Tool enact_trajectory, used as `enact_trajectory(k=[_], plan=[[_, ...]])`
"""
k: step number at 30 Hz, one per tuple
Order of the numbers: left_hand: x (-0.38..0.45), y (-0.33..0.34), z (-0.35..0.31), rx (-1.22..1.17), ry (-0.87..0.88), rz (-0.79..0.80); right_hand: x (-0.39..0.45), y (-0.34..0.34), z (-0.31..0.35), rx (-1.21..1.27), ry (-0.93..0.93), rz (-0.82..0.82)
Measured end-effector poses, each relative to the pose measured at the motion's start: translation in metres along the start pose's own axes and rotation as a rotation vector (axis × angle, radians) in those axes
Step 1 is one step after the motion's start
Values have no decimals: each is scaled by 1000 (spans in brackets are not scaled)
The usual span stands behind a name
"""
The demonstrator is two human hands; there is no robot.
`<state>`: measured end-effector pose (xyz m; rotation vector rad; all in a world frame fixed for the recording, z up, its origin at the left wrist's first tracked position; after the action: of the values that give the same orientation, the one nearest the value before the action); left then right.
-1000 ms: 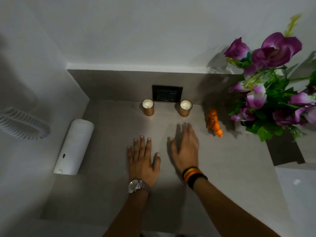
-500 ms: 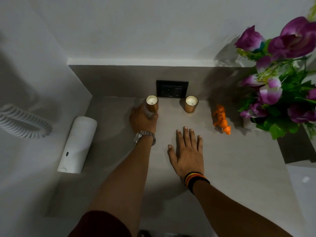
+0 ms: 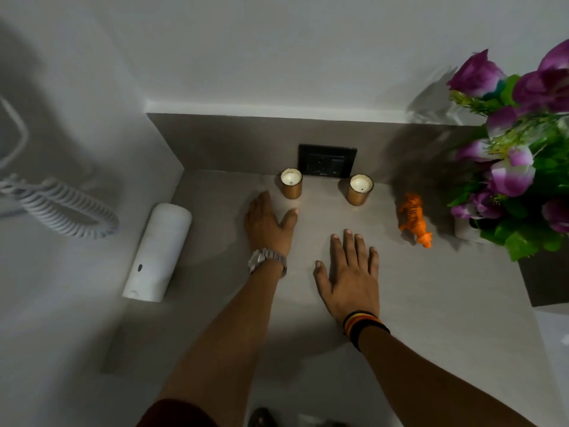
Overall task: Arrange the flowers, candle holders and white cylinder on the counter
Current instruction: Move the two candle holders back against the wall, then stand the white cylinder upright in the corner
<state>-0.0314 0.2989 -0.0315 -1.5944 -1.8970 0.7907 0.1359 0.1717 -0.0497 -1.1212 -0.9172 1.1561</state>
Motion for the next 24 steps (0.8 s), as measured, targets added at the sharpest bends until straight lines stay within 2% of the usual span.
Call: enact_trajectory(k=[3, 5, 7, 9, 11, 13, 15, 19, 24], plan=[[-61, -42, 24, 65, 106, -15, -1, -2, 2, 1, -4, -1], [-100, -76, 44, 116, 195, -103, -3, -4, 2, 4, -12, 0], [-127, -114, 66, 161, 198, -243, -4, -5, 1, 8, -19, -4], [-137, -154, 91, 217, 93, -401, -4, -6, 2, 15, -23, -16], [-139, -182, 118, 238, -93, -500, -5, -5, 3, 20, -28, -13], [-134, -196, 136, 194, -251, -500, -5, -5, 2, 21, -27, -18], [-127, -197, 148, 91, -360, -428, -5, -6, 2, 26, -31, -24], [-115, -193, 167, -35, -389, -350, -5, -4, 2, 27, -37, -33], [-113, -196, 144, -144, -362, -491, -5, -4, 2, 29, -38, -35]])
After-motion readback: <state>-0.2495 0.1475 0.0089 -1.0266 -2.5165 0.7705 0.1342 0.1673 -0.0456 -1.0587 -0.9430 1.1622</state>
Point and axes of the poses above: each hand's wrist, its own x-axis towards the middle knuckle, its own y-axis out of the palm, z = x × y, the point moved 5 cm from there along x, towards the middle knuckle, and after that the axes turned 3 degrees about -x, right-handed, at the moved point
